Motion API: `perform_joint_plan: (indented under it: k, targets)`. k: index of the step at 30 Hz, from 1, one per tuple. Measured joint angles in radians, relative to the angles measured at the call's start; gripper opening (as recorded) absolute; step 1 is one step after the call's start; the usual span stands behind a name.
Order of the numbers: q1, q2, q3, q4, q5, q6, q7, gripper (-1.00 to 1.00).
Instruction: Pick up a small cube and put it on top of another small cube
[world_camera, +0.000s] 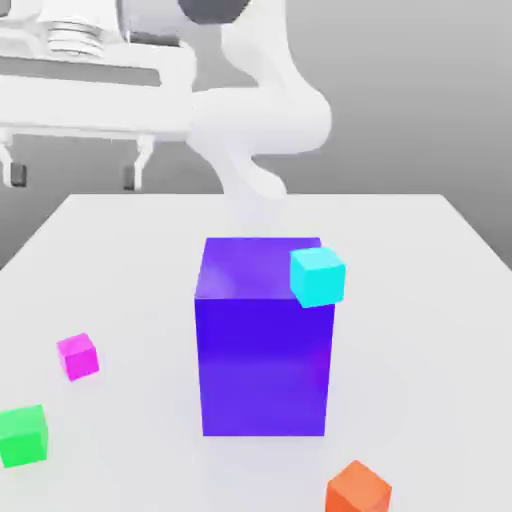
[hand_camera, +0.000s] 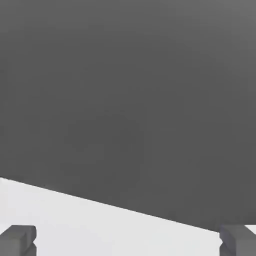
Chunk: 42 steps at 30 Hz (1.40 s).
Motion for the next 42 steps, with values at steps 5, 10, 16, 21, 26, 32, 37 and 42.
perform_joint_plan:
  k: [5,10,16,21,26,32,37,42]
  targets:
    - [0.013,0.114,-0.137,-0.072,0.012,0.078,-0.213,0.0]
    - [0.023,0.235,-0.267,-0.145,0.044,0.155,-0.442,0.0]
    - [-0.035,0.396,-0.352,-0.23,0.143,0.246,-0.759,0.0]
    - [-0.133,0.515,-0.257,-0.246,0.31,0.31,-0.981,0.0]
    - [-0.275,0.616,-0.066,-0.211,0.531,0.364,-1.151,0.0]
    - [-0.471,0.728,0.18,-0.17,0.757,0.432,-1.323,0.0]
    - [-0.489,0.738,0.202,-0.167,0.777,0.437,-1.339,-1.0]
    - [-0.435,0.709,0.136,-0.177,0.722,0.418,-1.297,-1.0]
